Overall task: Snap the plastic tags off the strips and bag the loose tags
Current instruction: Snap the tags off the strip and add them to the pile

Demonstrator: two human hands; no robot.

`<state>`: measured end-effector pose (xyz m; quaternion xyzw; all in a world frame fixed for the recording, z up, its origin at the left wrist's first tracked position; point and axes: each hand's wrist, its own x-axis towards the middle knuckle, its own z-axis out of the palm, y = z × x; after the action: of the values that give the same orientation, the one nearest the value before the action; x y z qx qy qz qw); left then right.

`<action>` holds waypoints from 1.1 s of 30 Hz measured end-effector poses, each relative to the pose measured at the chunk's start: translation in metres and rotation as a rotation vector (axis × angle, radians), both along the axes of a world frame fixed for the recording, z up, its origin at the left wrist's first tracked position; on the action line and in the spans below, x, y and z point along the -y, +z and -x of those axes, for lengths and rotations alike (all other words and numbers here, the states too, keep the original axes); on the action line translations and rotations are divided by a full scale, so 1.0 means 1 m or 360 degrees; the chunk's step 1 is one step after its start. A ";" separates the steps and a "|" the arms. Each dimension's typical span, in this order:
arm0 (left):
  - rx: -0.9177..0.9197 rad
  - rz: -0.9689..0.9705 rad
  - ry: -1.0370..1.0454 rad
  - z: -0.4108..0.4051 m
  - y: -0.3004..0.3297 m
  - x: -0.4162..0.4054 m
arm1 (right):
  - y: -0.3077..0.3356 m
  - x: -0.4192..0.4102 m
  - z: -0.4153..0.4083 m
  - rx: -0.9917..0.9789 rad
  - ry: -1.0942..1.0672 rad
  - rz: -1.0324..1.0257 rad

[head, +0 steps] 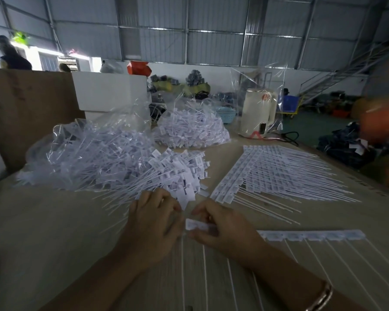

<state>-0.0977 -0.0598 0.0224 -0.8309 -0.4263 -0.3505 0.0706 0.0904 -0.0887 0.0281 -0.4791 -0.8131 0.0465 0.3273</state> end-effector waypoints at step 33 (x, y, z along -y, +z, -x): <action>0.0243 0.0276 -0.0364 -0.014 0.003 0.002 | 0.016 0.010 -0.003 -0.0049 0.0140 0.0154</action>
<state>-0.0835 -0.0615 0.0253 -0.8480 -0.3616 -0.3802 -0.0744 0.0935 -0.0983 0.0440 -0.4575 -0.8250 0.1073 0.3139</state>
